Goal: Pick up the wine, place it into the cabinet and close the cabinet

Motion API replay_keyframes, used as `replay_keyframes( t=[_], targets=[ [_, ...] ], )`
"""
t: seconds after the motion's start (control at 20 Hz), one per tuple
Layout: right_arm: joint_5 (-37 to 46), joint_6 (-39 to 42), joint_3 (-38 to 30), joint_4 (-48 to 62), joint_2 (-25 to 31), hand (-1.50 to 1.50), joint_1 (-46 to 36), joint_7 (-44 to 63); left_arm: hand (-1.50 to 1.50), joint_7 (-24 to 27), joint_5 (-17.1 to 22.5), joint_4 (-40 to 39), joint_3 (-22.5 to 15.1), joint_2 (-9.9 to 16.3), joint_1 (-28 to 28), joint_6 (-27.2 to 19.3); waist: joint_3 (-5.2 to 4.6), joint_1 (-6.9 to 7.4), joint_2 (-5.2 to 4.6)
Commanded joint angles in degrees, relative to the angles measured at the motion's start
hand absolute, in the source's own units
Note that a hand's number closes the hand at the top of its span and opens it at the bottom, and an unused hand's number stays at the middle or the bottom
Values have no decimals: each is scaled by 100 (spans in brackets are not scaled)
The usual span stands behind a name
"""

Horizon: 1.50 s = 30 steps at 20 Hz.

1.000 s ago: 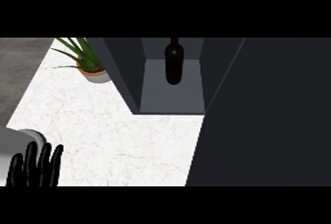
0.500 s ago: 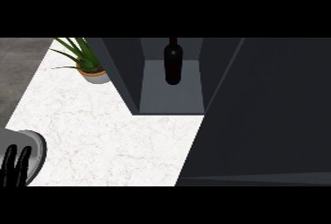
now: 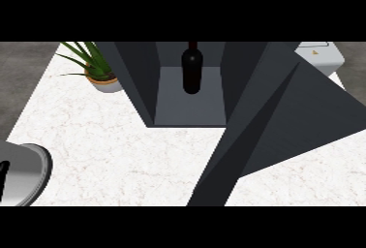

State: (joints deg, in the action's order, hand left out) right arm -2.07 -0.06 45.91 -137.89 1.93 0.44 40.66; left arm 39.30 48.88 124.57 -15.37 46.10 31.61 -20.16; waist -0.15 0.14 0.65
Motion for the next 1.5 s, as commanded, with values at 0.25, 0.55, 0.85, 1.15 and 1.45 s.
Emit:
replay_keyframes(
  t=[0.25,0.55,0.85,1.15,1.45],
  targets=[
    [1072,-1387,1220,245,-172,150,-1535,79,-150,-323,331,-28,394,64,-86,415,-5,32,-19],
    [704,-1854,697,597,-155,150,-2619,423,-150,-586,501,248,551,1,-110,453,0,128,-40],
    [-150,-2496,198,1182,-146,150,-3598,374,-150,-727,559,-221,579,-120,-624,566,-8,151,-85],
    [-864,-2928,-562,2558,-172,150,-5167,-97,-150,-642,181,-213,169,-440,-583,388,-2,243,-86],
    [-1108,-2516,-1131,4202,-188,150,-6149,-799,-150,-1114,430,73,687,-289,-659,201,11,204,-82]
  ],
)
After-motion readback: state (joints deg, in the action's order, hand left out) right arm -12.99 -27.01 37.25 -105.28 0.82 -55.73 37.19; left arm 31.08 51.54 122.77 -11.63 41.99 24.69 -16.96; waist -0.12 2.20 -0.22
